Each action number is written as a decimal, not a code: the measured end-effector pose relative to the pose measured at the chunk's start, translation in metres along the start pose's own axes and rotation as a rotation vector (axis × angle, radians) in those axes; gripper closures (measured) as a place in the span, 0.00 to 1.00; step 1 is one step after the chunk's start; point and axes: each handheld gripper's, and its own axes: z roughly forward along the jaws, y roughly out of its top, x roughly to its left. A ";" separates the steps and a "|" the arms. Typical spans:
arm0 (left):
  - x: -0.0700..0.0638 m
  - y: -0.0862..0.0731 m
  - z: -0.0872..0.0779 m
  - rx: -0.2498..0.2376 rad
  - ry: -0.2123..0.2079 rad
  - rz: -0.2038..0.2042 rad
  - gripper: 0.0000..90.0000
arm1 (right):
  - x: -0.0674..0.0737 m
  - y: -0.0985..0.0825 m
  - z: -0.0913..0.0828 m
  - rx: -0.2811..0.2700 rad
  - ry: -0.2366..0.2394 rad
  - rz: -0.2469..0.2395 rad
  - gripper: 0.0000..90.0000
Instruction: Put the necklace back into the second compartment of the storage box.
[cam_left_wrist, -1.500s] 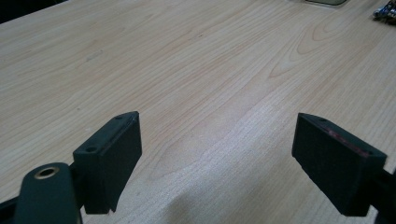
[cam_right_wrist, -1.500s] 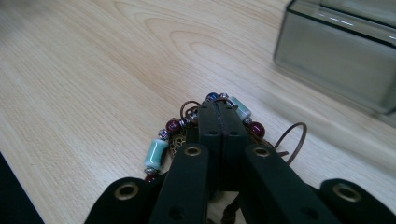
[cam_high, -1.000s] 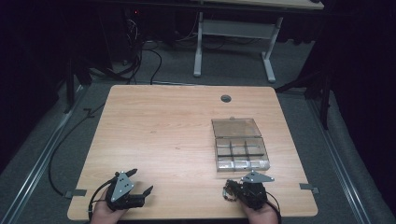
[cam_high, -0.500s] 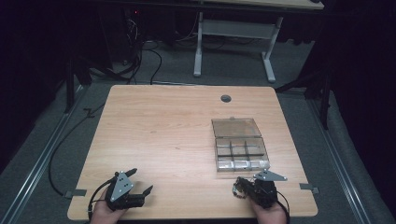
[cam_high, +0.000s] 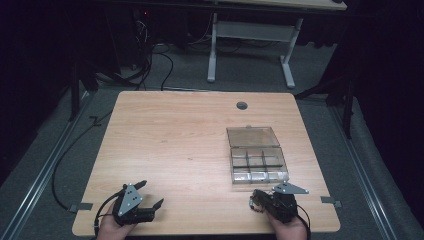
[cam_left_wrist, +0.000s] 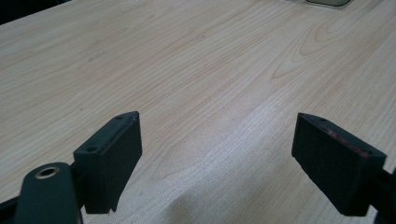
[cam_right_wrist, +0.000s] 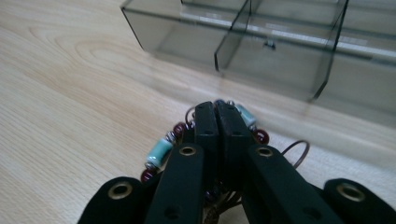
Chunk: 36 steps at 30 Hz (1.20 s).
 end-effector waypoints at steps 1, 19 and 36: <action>0.000 0.000 0.000 0.000 0.000 0.000 0.18 | 0.000 0.001 -0.003 -0.017 -0.002 -0.003 0.97; 0.000 0.000 0.000 -0.003 0.001 0.001 0.18 | -0.042 -0.009 -0.028 -0.082 -0.131 0.092 0.95; 0.000 0.000 -0.001 -0.009 0.001 -0.002 0.18 | -0.039 -0.007 -0.025 0.015 -0.164 0.087 0.84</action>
